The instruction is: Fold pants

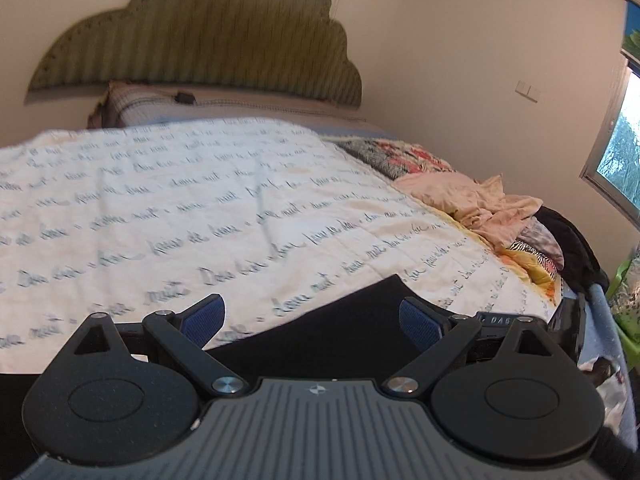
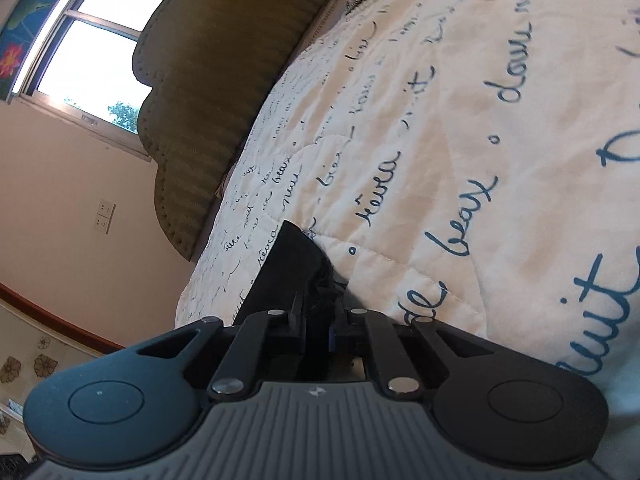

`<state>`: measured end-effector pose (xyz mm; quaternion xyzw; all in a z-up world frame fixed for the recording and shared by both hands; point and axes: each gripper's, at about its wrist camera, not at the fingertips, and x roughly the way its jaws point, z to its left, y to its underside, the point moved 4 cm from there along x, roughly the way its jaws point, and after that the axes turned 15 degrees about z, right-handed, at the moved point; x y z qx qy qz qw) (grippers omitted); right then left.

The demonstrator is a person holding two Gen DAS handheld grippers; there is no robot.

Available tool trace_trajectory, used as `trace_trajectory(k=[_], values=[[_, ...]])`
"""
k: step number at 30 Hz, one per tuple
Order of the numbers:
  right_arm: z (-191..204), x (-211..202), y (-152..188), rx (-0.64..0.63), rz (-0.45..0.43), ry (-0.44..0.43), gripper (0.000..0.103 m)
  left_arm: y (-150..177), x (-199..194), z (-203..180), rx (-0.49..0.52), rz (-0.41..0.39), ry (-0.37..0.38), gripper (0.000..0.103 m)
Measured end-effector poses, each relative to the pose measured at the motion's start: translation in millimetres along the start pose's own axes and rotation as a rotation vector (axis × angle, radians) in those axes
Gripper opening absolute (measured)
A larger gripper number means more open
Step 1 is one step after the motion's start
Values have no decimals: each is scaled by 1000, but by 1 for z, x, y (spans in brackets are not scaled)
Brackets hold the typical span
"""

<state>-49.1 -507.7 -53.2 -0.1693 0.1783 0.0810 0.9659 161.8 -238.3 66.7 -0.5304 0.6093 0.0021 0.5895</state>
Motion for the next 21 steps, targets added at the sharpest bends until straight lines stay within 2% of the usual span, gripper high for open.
trace_trajectory(k=[5, 8, 13, 18, 19, 21], values=[[41, 0, 5, -266, -26, 157, 8, -44, 66, -36, -87, 145, 94, 95], [62, 0, 14, -405, -35, 223, 8, -66, 109, -64, -82, 247, 126, 93], [73, 3, 26, -514, -29, 274, 8, -75, 163, -108, 39, 344, 20, 94], [74, 3, 35, -593, -22, 306, 8, -67, 200, -120, 109, 449, -83, 93], [76, 4, 37, -607, -20, 309, 8, -65, 205, -121, 125, 465, -96, 91], [78, 5, 40, -635, -16, 319, 8, -62, 211, -120, 132, 481, -113, 81]])
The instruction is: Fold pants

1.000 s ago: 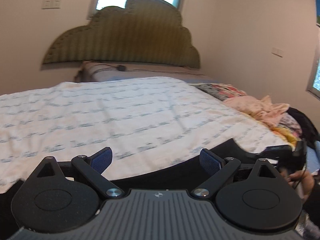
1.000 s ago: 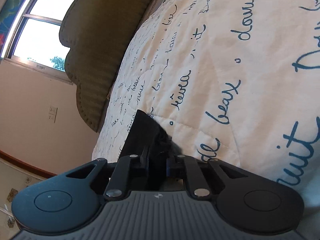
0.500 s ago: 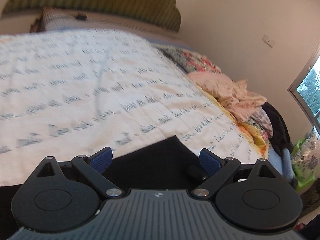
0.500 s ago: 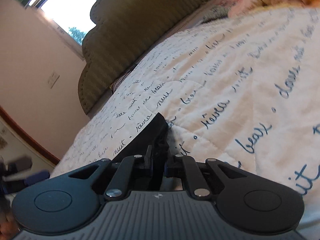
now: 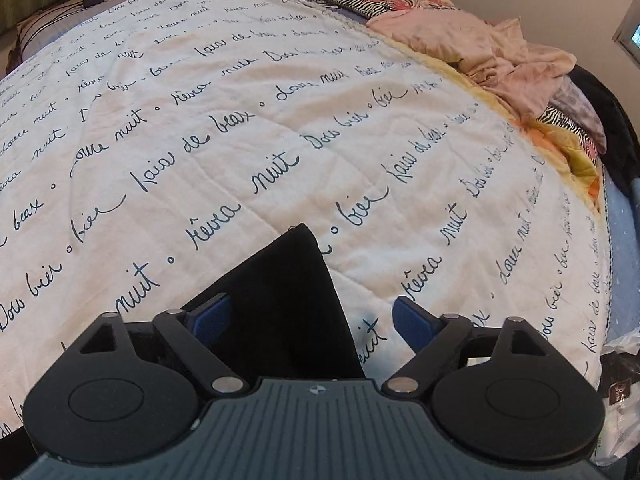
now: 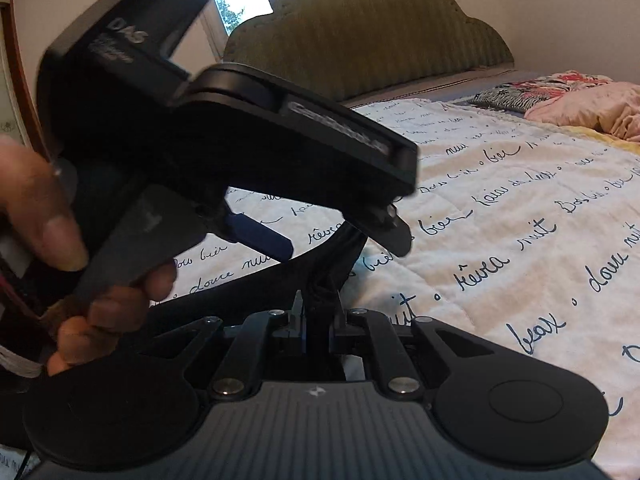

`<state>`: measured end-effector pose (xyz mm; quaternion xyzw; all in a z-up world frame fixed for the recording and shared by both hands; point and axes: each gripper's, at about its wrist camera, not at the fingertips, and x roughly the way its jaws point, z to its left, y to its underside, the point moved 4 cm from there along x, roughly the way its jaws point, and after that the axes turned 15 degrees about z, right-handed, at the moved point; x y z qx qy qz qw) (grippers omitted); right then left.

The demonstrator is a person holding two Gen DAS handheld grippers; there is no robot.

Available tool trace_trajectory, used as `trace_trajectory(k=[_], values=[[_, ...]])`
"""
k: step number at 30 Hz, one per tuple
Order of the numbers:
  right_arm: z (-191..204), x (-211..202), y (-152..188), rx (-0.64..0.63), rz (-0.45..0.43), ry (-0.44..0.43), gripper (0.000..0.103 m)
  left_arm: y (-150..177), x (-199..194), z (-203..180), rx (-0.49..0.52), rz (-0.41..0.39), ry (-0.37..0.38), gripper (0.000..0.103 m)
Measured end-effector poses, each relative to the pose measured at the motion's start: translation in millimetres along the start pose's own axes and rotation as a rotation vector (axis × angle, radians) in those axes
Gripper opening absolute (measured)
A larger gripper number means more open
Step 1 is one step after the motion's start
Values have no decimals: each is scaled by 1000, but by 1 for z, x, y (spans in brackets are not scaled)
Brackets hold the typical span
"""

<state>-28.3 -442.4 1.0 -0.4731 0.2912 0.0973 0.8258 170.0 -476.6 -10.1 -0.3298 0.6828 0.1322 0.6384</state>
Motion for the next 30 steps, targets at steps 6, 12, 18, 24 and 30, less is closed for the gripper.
trace_trajectory(k=[6, 12, 18, 24, 30], values=[[4, 3, 2, -54, 14, 31, 9, 6, 3, 10, -24, -18, -8, 17], [6, -9, 4, -38, -17, 89, 15, 22, -17, 37, -106, -91, 118, 5], [-8, -50, 21, 68, -56, -136, 35, 75, -60, 86, -155, -175, 218, 5], [-4, -74, 33, 98, -65, -239, 65, 157, -105, 172, -279, -239, 245, 5], [40, -60, 37, 40, 13, -319, 65, 236, -105, 260, -466, -217, 183, 5]])
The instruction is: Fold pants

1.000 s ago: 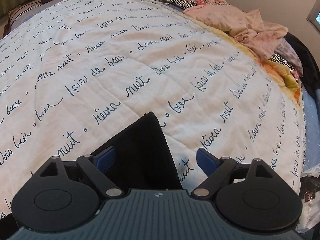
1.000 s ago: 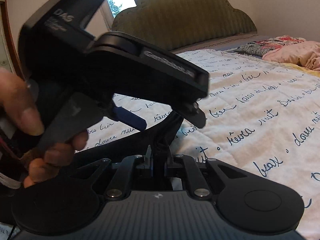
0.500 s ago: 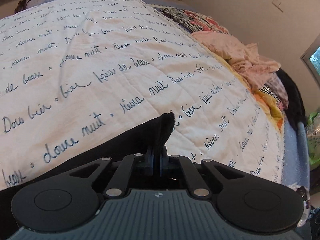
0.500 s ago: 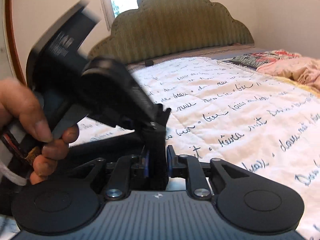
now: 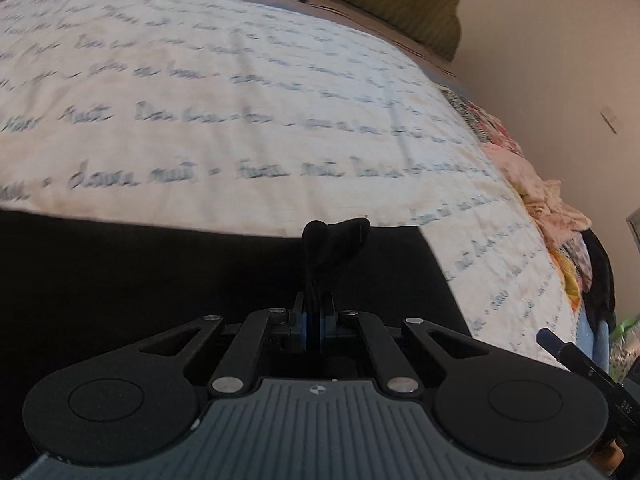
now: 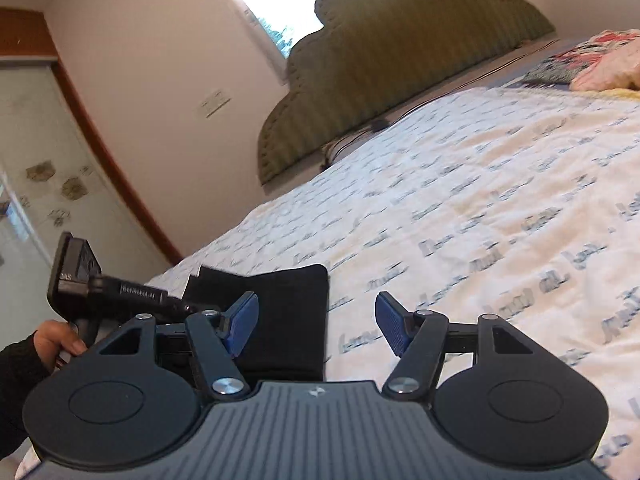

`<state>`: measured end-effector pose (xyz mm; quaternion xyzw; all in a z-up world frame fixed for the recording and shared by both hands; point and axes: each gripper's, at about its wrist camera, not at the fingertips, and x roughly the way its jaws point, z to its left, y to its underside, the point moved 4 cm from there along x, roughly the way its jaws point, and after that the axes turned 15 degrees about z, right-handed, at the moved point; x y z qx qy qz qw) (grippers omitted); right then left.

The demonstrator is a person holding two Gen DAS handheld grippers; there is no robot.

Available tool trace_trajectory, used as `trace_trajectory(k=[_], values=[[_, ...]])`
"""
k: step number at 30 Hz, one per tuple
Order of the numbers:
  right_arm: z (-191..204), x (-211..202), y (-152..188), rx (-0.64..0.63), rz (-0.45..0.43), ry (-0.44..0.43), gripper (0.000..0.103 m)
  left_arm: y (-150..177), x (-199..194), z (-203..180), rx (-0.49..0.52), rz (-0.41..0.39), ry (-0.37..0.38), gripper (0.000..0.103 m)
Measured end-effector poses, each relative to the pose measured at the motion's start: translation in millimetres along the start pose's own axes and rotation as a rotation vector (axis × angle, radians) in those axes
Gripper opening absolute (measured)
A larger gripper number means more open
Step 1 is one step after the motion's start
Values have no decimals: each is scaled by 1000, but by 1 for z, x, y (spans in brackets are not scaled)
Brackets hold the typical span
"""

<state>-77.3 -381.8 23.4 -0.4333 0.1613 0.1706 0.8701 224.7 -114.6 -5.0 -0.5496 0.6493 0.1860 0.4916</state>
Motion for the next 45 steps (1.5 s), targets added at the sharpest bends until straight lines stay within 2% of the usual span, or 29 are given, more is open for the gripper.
trace_trajectory(k=[5, 11, 14, 20, 24, 29, 36, 45], values=[[37, 32, 8, -31, 84, -65, 65, 16, -17, 31, -52, -35, 28, 5], [75, 54, 17, -106, 175, -73, 65, 32, -30, 48, -80, -56, 56, 5], [83, 56, 16, -130, 193, -57, 65, 37, -29, 61, -128, -43, 100, 5], [91, 66, 13, -119, 212, -56, 65, 39, -27, 66, -133, -52, 123, 5], [103, 75, 14, -146, 239, -63, 65, 47, -41, 80, -166, -62, 160, 5], [111, 82, 13, -161, 255, -69, 65, 54, -50, 104, -204, -52, 125, 6], [115, 108, 18, -142, 315, -81, 65, 52, -55, 103, -194, -52, 122, 6], [124, 119, 15, -157, 333, -74, 65, 60, -53, 115, -216, -47, 124, 7]])
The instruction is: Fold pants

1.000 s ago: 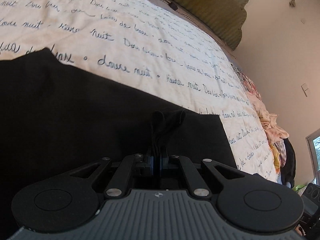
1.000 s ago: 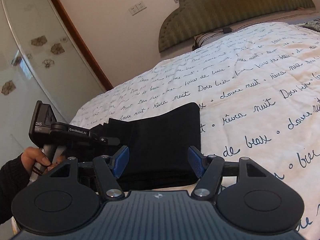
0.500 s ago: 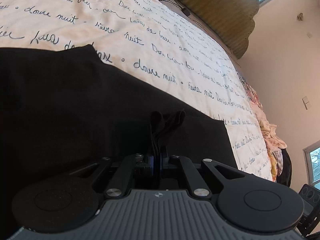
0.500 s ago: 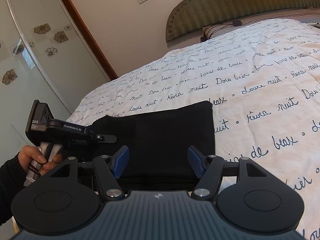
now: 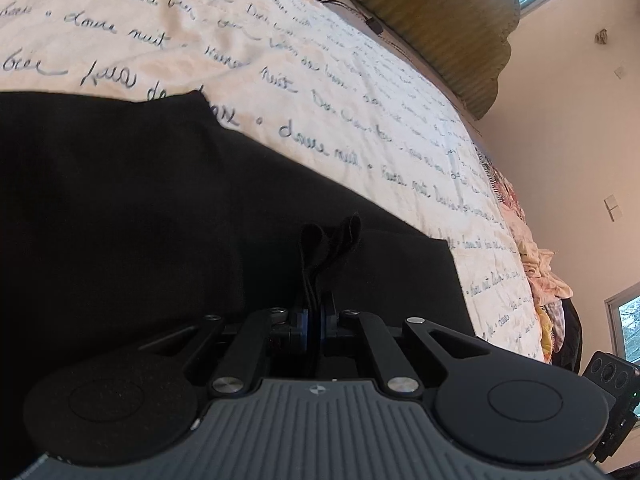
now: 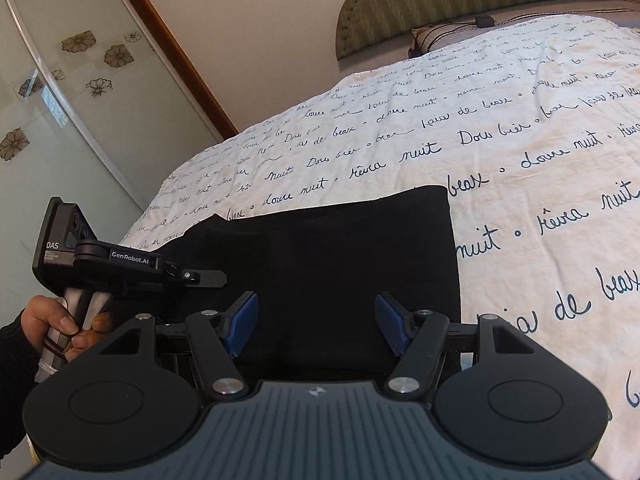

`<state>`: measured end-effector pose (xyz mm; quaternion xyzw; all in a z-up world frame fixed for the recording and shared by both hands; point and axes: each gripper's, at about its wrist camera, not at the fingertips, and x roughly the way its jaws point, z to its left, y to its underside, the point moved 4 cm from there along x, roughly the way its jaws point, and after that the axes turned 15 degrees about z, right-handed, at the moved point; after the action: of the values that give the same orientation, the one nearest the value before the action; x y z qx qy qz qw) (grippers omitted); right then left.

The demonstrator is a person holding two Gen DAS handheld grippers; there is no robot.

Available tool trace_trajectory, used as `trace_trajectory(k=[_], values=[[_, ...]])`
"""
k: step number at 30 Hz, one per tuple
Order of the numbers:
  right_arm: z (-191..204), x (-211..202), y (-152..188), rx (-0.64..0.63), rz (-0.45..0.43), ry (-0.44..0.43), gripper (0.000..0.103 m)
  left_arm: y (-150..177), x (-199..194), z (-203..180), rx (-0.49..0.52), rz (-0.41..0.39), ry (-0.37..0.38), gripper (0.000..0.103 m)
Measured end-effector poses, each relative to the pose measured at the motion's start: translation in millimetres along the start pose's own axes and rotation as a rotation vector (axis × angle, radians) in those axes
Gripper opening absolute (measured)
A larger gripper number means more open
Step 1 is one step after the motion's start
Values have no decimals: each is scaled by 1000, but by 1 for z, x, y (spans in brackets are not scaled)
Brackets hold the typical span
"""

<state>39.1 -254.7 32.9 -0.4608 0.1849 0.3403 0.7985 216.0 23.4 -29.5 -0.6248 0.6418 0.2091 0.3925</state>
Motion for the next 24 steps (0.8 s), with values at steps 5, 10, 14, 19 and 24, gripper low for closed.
trace_trajectory(k=[5, 10, 14, 19, 24], values=[[0, 9, 1, -6, 20, 43, 65, 4, -8, 0, 15, -18, -12, 9], [3, 20, -6, -33, 32, 82, 68, 11, -1, 5, 20, -41, -43, 14], [5, 24, -8, -25, 53, 86, 69, 19, -30, -4, 30, -86, -62, 25], [28, 7, -25, -75, -17, 17, 69, 42, -92, 2, 24, -192, -59, 40], [53, 43, -53, -82, 41, -68, 69, 74, -145, 41, -48, -333, -266, 56]])
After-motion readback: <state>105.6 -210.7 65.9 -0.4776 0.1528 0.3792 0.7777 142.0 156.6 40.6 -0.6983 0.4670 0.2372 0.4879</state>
